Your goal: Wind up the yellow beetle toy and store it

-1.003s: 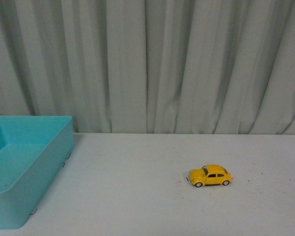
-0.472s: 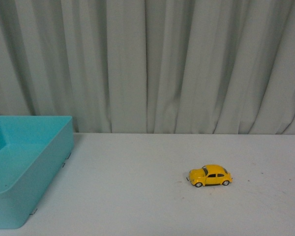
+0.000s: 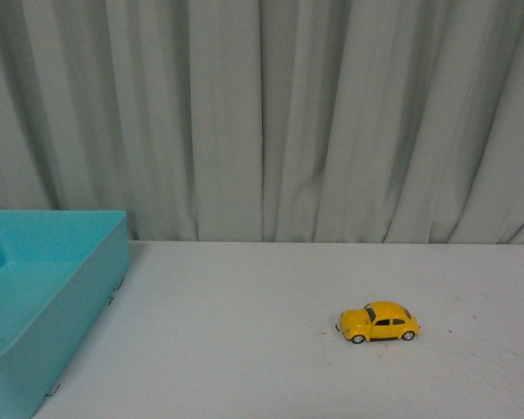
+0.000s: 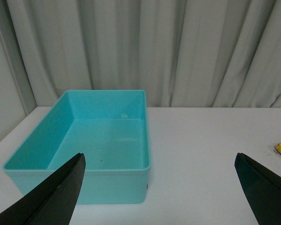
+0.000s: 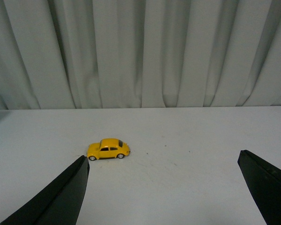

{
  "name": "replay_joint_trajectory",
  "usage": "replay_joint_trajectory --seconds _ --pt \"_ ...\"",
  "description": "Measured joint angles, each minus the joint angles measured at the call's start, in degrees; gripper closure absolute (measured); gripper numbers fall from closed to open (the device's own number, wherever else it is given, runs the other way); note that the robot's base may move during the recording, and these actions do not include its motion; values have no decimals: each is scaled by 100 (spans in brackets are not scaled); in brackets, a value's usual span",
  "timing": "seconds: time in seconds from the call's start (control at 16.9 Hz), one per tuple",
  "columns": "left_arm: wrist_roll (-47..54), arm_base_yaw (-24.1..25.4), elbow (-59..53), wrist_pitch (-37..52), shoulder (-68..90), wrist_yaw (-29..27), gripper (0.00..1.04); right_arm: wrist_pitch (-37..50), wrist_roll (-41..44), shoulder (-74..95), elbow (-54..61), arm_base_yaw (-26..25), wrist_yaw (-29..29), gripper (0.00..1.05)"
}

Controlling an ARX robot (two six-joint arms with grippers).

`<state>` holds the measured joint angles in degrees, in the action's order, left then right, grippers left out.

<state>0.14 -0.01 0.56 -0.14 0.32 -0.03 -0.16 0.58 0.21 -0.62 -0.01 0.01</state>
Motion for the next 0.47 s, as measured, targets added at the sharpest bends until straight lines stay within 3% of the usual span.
replay_joint_trajectory --seconds 0.47 --pt "0 0 0 -2 0 4 7 -7 2 0 0 0 0 7"
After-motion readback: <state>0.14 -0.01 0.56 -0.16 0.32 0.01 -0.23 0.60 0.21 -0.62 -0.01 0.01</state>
